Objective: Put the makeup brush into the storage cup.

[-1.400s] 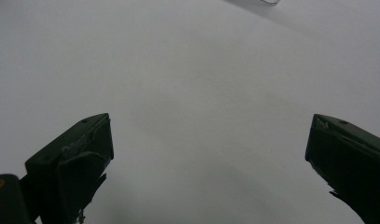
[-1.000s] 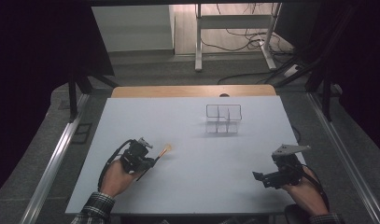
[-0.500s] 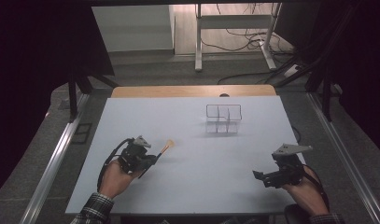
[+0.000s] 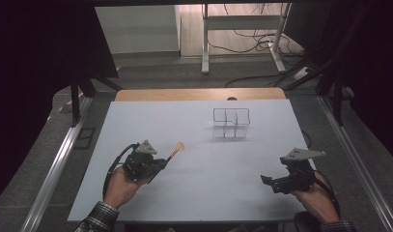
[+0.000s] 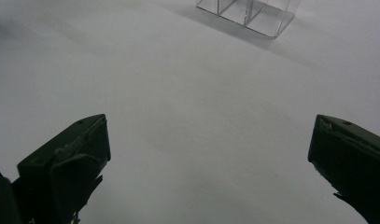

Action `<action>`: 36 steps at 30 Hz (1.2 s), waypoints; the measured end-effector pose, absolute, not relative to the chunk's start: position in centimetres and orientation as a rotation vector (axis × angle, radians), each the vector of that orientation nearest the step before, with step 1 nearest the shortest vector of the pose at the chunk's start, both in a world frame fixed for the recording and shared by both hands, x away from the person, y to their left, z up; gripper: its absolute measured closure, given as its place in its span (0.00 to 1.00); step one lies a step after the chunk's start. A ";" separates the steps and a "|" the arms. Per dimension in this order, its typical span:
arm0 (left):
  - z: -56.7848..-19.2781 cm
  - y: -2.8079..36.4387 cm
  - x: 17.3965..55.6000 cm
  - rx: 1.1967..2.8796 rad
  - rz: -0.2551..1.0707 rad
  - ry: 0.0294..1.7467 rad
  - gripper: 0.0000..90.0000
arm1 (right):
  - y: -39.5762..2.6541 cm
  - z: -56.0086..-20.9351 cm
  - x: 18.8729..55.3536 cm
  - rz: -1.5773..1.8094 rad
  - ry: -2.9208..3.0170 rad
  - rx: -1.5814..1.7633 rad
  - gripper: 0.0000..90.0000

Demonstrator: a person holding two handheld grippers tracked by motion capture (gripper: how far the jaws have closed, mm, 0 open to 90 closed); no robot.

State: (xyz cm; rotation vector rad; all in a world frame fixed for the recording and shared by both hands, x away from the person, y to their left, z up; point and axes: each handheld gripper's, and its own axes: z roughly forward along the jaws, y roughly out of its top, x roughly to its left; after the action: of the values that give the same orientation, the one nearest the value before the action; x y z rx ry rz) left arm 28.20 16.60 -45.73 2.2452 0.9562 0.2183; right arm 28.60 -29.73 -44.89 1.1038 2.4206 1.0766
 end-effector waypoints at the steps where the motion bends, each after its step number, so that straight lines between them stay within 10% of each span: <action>1: -45.6 16.6 28.1 2.240 0.215 0.946 0.93 | -29.7 -44.9 28.6 1.078 2.420 1.104 0.00; 36: -44.5 15.4 27.3 2.064 0.126 0.779 0.93 | -26.5 -43.9 28.7 1.299 2.423 1.042 0.00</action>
State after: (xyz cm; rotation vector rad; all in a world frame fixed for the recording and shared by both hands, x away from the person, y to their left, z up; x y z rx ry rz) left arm 27.32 15.43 -44.48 2.0642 0.7795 0.1255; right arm 28.66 -26.48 -43.86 1.0418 2.4226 1.2990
